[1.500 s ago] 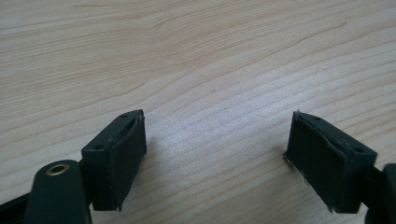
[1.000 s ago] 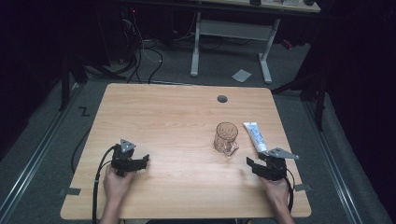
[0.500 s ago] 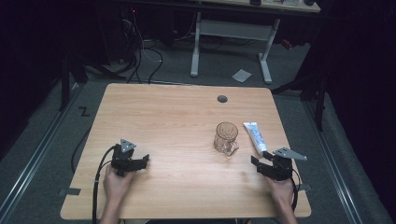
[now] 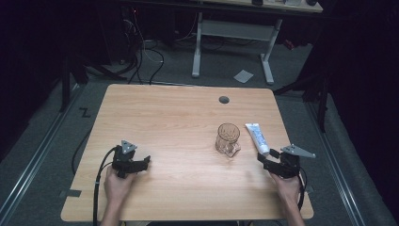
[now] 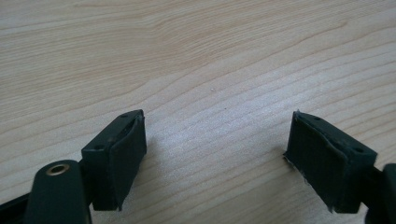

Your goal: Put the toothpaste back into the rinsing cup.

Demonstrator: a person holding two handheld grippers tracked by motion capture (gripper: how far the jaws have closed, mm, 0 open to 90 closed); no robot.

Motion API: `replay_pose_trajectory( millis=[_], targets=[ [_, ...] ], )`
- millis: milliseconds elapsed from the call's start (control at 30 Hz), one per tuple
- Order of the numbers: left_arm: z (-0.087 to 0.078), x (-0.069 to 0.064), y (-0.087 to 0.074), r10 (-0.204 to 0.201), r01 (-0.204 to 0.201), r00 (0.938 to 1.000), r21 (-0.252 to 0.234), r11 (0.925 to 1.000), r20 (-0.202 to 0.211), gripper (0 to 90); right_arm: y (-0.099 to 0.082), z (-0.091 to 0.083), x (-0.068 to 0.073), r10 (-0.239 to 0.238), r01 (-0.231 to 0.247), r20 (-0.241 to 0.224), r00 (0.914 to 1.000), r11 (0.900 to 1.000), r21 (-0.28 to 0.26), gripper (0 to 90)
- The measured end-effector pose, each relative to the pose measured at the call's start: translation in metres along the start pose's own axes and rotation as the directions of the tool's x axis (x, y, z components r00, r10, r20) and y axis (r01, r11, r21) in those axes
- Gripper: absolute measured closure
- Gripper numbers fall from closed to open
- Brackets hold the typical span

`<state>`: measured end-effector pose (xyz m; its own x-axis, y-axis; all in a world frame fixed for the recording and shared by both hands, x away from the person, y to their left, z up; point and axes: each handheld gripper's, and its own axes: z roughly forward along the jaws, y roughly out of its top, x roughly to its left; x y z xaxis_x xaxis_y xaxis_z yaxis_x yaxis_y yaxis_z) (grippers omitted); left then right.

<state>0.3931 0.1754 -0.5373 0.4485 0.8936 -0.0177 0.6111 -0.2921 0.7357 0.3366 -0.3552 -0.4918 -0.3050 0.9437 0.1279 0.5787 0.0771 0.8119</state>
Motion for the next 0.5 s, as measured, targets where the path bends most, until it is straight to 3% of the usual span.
replay_pose_trajectory(
  millis=[200, 500],
  targets=[
    [0.0, 0.0, 0.0, 0.0, 0.0, 1.0, 0.0, 1.0, 0.0, 20.2, 0.01, 0.004, -0.008, 0.007, -0.007, 0.011, 0.9999, 1.0, 0.003, 36.8],
    [0.0, 0.0, 0.0, -0.001, 0.001, 1.0, 0.0, 1.0, -0.001, 20.3, 0.024, 0.011, -0.007, 0.011, -0.011, 0.007, 0.9999, 0.9999, 0.001, 36.7]
  ],
)
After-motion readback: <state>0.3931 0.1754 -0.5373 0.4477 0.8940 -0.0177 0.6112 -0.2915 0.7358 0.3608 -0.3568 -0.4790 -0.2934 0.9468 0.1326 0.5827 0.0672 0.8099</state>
